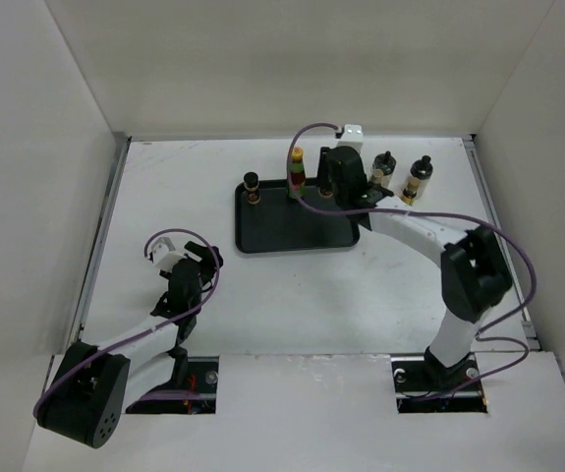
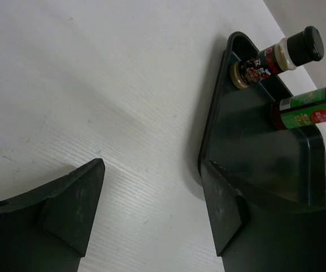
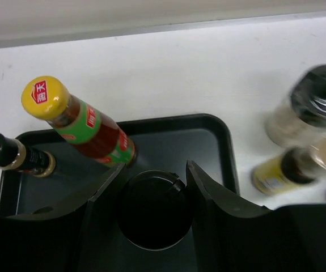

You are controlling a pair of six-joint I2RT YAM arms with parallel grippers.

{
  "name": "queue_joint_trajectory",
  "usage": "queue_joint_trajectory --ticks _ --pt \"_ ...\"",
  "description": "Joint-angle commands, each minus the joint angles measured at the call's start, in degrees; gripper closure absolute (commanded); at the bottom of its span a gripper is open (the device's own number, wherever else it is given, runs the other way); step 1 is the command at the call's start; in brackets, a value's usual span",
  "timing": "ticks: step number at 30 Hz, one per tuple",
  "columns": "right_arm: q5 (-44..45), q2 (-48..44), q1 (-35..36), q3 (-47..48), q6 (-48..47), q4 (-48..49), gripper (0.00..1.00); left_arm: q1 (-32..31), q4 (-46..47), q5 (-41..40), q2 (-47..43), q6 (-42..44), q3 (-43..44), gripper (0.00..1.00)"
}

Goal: Organize the condiment bottles

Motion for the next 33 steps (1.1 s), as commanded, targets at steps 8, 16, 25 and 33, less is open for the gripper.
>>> queue_joint_trajectory --ticks 8,16,25,33 --pt "-6.0 12.1 -5.0 11.3 -4.1 4.8 0.65 0.0 3.1 0.2 -0.5 -0.1 1.9 0.32" --pt "-7.1 16.6 -7.4 9.6 -4.1 7.1 0.64 0.2 3.1 0.6 0.2 -0.1 2.3 0.32" --pt "-7.3 17.9 -7.4 8.8 -4.1 8.3 0.5 0.2 4.8 1.7 0.5 -0.1 1.9 0.31" --pt "-7.5 7.5 -7.1 4.9 -4.6 9.8 0.21 0.2 4.9 2.0 0.6 0.0 2.0 0.31"
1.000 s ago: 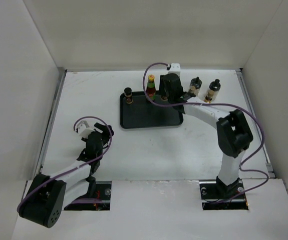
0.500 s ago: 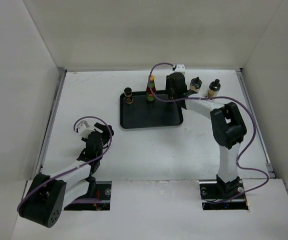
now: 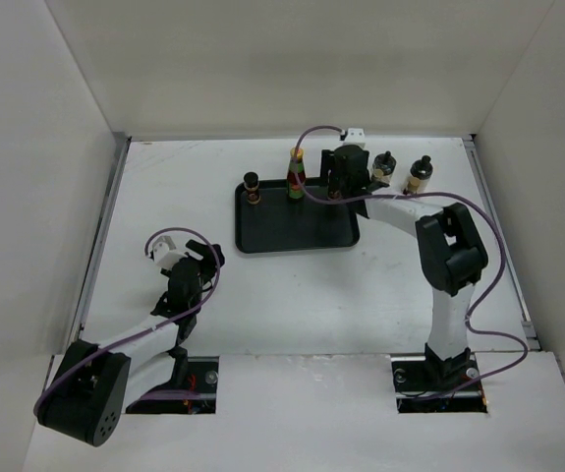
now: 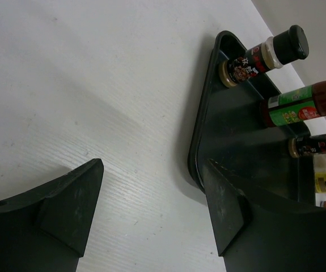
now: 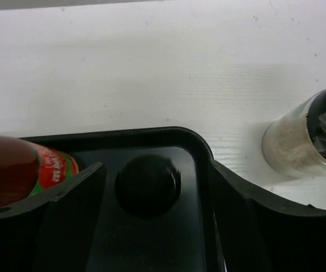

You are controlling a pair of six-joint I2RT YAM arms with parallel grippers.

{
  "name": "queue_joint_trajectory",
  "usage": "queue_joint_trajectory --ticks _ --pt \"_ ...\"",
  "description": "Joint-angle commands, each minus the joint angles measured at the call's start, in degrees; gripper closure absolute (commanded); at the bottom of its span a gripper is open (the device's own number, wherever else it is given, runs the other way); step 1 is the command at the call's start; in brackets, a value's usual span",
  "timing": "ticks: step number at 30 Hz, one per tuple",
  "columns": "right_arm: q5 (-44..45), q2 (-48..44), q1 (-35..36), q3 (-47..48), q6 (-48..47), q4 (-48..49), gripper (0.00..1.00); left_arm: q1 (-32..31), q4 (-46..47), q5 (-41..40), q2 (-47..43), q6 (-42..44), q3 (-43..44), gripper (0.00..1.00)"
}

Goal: Organize the condiment bottles

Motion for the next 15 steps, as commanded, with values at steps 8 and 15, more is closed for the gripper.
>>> queue_joint_trajectory --ticks 8,15 --pt "0.8 -22.0 -0.8 -9.0 -1.7 3.5 0.17 0.1 2.8 0.7 -0.1 0.0 1.9 0.31" --pt "4.3 -21.4 -5.5 -11.7 -1.1 0.0 0.15 0.1 3.7 1.1 0.9 0.0 2.0 0.3"
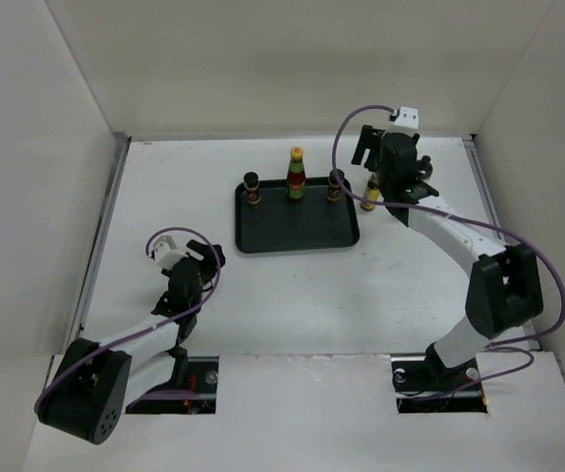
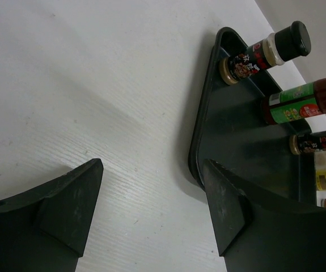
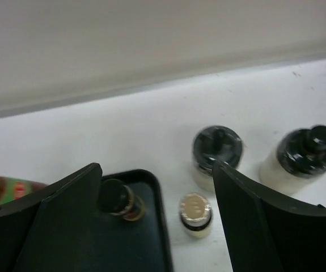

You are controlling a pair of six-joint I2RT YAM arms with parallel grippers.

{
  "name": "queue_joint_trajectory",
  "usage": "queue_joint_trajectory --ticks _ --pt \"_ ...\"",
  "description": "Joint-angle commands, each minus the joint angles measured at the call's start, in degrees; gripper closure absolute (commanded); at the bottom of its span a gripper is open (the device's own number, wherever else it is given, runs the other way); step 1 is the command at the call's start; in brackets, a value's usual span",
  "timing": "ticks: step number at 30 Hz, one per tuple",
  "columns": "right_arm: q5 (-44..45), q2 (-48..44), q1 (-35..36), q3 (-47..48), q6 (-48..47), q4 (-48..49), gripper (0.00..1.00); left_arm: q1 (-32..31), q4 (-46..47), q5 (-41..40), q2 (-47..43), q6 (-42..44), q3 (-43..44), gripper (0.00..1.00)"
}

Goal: Organize the condiment bottles

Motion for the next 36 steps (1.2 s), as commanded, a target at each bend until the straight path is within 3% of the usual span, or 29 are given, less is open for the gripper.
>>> queue_joint_trajectory --ticks 1,7,14,18,23,28,36 --pt "1.8 2.8 -1.4 -1.6 -0.1 -2.9 0.15 0.1 3.5 0.6 0.5 0.0 2.1 0.3" --pt "0.8 7.2 -3.1 -0.3 2.0 -3.6 0.26 0.1 3.6 0.8 0.0 0.0 1.8 0.3" --pt "-0.5 10.1 -3.5 0.9 2.8 -3.8 0.51 0.2 3.6 0.8 0.2 0.0 1.9 0.3" --pt "2.4 8.1 -3.6 -0.6 3.1 -3.1 0.7 0.4 3.6 1.1 0.3 0.0 1.9 0.3" --pt "8.7 -3.7 -1.1 -8.0 2.2 -1.2 0.71 0.5 3.6 0.2 -0.5 0.0 1.8 0.3" --pt "6.5 -10.6 6.8 -10.8 2.2 -1.6 0.71 0.4 3.6 0.6 0.5 0.0 2.0 0.3" --pt "1.5 0.4 23.9 -2.8 3.4 6.2 0.71 1.2 3.1 -1.1 -2.9 -0.2 0.7 0.31"
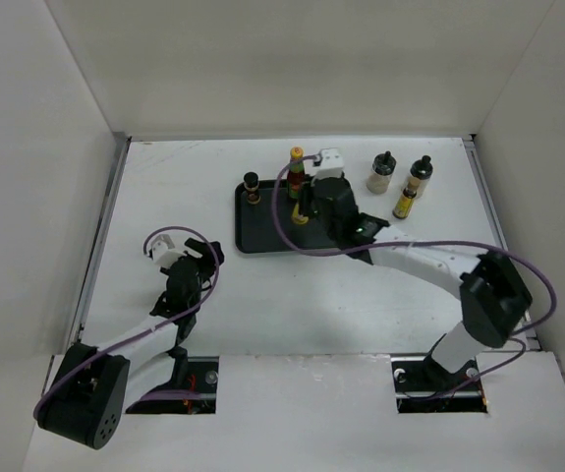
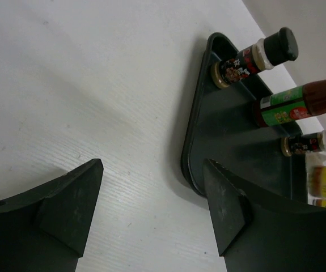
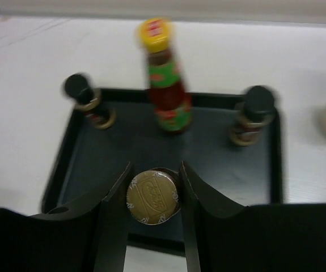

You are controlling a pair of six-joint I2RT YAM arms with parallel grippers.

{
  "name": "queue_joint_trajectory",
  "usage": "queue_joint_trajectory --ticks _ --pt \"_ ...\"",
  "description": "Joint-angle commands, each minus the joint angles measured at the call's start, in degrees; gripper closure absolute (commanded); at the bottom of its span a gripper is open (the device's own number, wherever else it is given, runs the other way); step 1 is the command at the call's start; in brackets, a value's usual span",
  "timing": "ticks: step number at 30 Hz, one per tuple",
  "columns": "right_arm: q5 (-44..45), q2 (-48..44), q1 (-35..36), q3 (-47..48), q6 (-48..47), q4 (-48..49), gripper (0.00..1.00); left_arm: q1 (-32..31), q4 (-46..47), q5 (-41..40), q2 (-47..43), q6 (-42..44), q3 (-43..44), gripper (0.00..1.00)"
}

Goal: Organize the condiment bottles

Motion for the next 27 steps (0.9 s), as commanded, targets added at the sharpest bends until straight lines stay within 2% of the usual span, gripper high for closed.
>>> queue_joint_trajectory --ticks 1,8,14,16,19,20,22,27 --pt "-2.6 6.4 5.3 6.7 0.9 8.8 0.71 0.8 2.8 -1.9 -2.6 -0.2 0.4 0.31" --pt "-3.4 20.2 11.1 19.3 -1.3 8.7 0.71 0.9 2.2 -1.8 -4.1 -0.1 -0.2 0.3" --pt "-3.8 24.3 13.0 20.0 -0.2 9.1 0.7 0.9 2.2 -1.6 -3.8 -0.1 -0.2 0.3" --pt "-3.8 25.0 13.4 19.9 -0.1 9.2 0.67 0.9 2.2 -1.1 -2.8 -0.1 0.2 0.3" --pt "-3.7 25.7 13.5 19.4 0.1 9.1 0.51 0.6 2.3 -0.9 -2.5 -0.1 0.2 0.3" --pt "-3.6 25.6 13.5 19.2 0.3 8.8 0.41 0.6 2.3 -1.1 -2.3 -0.1 0.4 0.3" --pt "-3.4 24.1 13.5 18.4 0.2 9.4 0.3 0.6 2.6 -0.9 -1.6 -0.1 0.6 0.3" --pt "-4.1 15.4 12.5 13.9 -0.2 9.6 0.2 0.6 2.2 -1.2 -2.9 -0.1 0.3 0.3"
